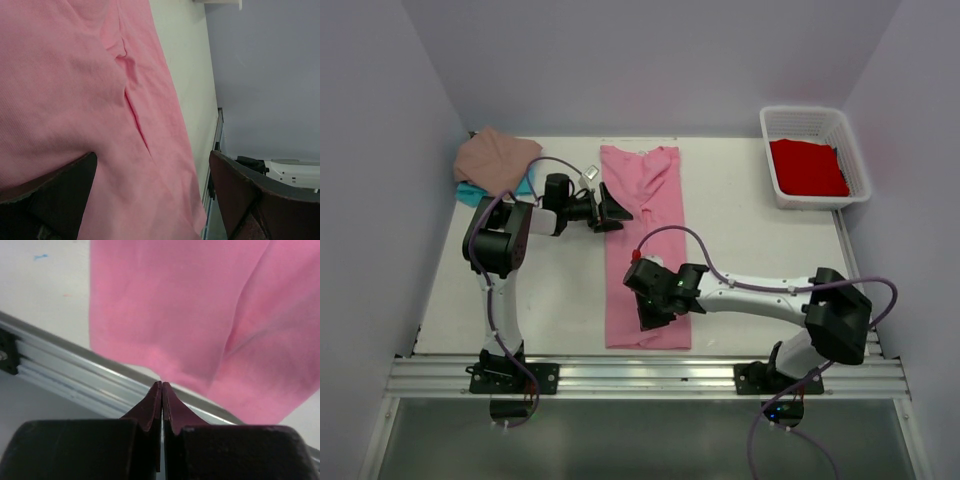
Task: Fold and stack the t-shirts
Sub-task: Grab the bottom of the folded rectangular tshirt with both arms
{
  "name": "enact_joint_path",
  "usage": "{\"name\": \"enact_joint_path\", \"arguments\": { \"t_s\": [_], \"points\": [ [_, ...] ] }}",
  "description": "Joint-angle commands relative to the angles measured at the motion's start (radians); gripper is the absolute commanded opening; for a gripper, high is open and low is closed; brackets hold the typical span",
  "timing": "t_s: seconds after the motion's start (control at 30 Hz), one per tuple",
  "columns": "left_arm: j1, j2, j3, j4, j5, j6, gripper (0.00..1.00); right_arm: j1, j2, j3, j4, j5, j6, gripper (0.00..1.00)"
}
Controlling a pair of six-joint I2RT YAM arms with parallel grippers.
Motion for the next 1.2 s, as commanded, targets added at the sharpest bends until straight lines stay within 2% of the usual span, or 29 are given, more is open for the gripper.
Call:
{"name": "enact_joint_path", "arguments": {
  "t_s": [0.0, 0.17, 0.43, 0.53, 0.57, 0.6, 0.63, 0.67, 0.73, 0.77, 0.87, 1.0, 1.07, 1.17],
  "points": [
    [0.016, 0.091, -0.044, -0.157, -0.109, 0.078, 1.0, -0.002, 0.098, -0.028, 0.077, 0.022, 0.01, 0.0],
    [0.021, 0.081, -0.051, -0.157, -0.111, 0.079, 1.0, -0.002, 0.166, -0.083, 0.146, 0.014, 0.022, 0.0],
    [0.024, 0.067, -0.056, -0.154, -0.101, 0.067, 1.0, -0.001, 0.141, -0.114, 0.157, 0.018, 0.023, 0.0],
    [0.024, -0.023, -0.085, -0.145, -0.1, 0.055, 1.0, -0.001, 0.057, -0.103, 0.158, 0.043, -0.012, 0.0],
    [0.024, -0.109, -0.09, -0.156, -0.103, 0.061, 1.0, -0.002, 0.027, -0.101, 0.157, 0.054, -0.027, 0.0],
    [0.024, -0.157, -0.09, -0.233, -0.144, 0.105, 1.0, -0.002, -0.045, -0.101, 0.142, 0.087, -0.032, 0.0],
    [0.024, -0.207, -0.082, -0.295, -0.187, 0.137, 1.0, -0.002, -0.079, -0.103, 0.129, 0.106, -0.036, 0.06],
    [0.021, -0.306, -0.084, -0.347, -0.231, 0.166, 1.0, -0.001, -0.111, -0.1, 0.117, 0.135, -0.052, 0.26],
    [0.019, -0.391, -0.094, -0.473, -0.334, 0.219, 1.0, -0.002, -0.188, -0.094, 0.051, 0.228, -0.059, 0.36],
    [0.019, -0.454, -0.097, -0.537, -0.363, 0.233, 1.0, -0.002, -0.208, -0.085, 0.027, 0.254, -0.062, 0.47],
    [0.01, -0.556, -0.145, -0.683, -0.456, 0.276, 1.0, -0.002, -0.244, -0.062, -0.082, 0.353, -0.047, 0.61],
    [-0.045, -0.64, -0.252, -0.803, -0.551, 0.311, 1.0, -0.004, -0.251, -0.057, -0.19, 0.437, 0.002, 0.65],
    [-0.077, -0.66, -0.324, -0.806, -0.58, 0.311, 1.0, -0.008, -0.256, -0.075, -0.199, 0.489, 0.037, 0.66],
    [-0.099, -0.685, -0.422, -0.739, -0.513, 0.279, 1.0, -0.027, -0.27, -0.086, -0.217, 0.526, 0.078, 0.66]
  ]
}}
